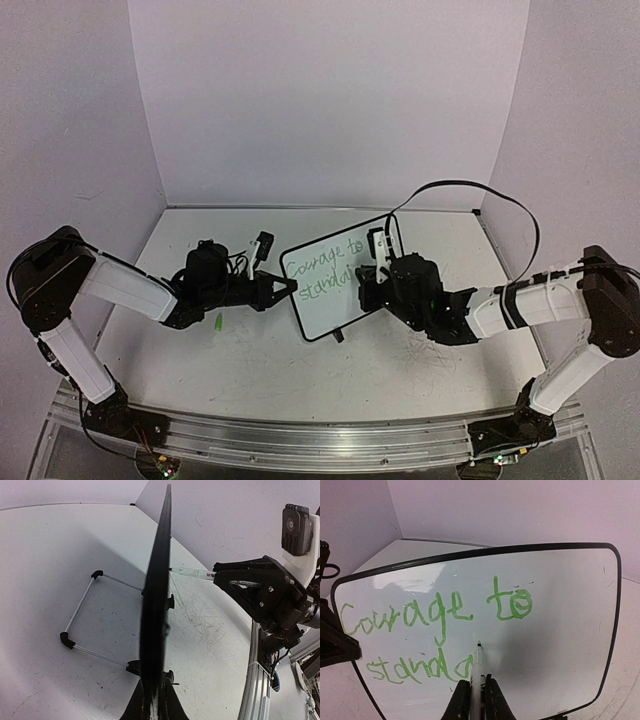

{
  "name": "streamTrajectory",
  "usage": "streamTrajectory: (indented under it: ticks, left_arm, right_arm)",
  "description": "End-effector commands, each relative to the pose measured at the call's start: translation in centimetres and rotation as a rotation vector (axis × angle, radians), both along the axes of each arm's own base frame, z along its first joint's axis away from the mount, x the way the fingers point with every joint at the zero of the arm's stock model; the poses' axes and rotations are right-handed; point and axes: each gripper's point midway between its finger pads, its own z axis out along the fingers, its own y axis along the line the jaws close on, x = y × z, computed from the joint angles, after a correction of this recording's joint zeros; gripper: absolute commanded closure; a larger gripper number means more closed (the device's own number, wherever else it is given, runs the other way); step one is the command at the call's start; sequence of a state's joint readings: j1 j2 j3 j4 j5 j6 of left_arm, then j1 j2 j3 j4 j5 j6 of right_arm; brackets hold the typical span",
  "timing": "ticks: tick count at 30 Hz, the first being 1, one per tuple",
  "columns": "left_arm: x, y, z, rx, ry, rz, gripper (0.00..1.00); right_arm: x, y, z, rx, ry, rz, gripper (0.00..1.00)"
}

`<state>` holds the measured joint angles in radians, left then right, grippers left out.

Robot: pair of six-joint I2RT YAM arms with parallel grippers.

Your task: Write a sentence on the whiteboard

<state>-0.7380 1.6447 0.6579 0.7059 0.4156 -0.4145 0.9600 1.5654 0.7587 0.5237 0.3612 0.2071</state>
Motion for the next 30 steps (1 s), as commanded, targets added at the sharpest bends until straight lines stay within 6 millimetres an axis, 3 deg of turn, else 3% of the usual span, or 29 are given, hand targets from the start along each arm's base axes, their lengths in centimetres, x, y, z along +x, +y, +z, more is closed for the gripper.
streamTrajectory:
  ticks: [1, 16, 21, 26, 30]
  left_arm:
    - [-0.1, 0.7, -0.6, 0.050, -0.028, 0.011, 1.00]
    - [-0.1, 0.9, -0.6, 0.049, -0.028, 0.014, 1.00]
    - [-0.1, 0.9, -0.7, 0.052, -0.026, 0.014, 1.00]
    - [-0.1, 0.9, -0.5, 0.050, -0.031, 0.017, 1.00]
    - [-0.1, 0.8, -0.7, 0.050, -0.027, 0.013, 1.00]
  right_arm:
    - [-0.3, -0.3, -2.0, -0.029, 0.048, -0.005, 1.00]
    - [-1.3, -1.1, -4.2, -0.047, 0.104, -0.016, 1.00]
    - [0.0, -2.2, -1.1, -0.018, 0.042, -0.071, 1.00]
    - [0.0, -1.4, 3.2, 0.054, -0.040, -0.016, 1.00]
    - [0.5, -0.5, 3.1, 0.044, -0.043, 0.000, 1.00]
